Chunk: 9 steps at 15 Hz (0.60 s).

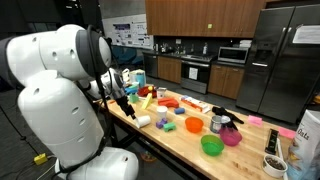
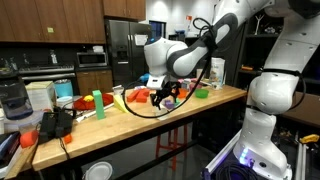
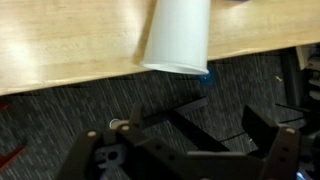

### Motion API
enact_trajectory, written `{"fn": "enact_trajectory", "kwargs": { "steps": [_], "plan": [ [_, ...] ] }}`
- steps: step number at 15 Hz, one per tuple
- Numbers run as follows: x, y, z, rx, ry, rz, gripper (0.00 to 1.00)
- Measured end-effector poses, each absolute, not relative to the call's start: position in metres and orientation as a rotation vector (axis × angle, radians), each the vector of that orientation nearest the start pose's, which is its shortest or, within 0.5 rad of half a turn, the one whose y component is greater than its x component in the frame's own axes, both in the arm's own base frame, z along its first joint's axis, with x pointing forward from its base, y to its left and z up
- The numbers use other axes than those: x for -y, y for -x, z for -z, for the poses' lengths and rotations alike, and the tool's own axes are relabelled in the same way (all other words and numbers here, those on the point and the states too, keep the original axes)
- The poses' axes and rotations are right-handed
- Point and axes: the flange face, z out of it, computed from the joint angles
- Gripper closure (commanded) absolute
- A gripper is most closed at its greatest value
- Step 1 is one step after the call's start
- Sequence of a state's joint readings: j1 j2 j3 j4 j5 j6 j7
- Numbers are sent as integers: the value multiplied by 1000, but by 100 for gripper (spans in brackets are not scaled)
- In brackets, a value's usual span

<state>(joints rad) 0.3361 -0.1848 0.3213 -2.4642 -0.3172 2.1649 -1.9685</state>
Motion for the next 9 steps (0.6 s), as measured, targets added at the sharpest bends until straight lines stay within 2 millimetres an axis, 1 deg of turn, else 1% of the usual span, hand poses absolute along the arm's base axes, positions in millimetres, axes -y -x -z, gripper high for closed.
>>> {"fn": "enact_trajectory", "kwargs": {
  "steps": [2,5,7,9],
  "plan": [
    [-261,-340,-376,-2913,-519,498,0],
    [-267,-296,-413,-2916,-566,589,0],
    [-278,-262,-437,-2903,-608,634,0],
    [-295,-227,-455,-2884,-664,646,0]
  ]
}}
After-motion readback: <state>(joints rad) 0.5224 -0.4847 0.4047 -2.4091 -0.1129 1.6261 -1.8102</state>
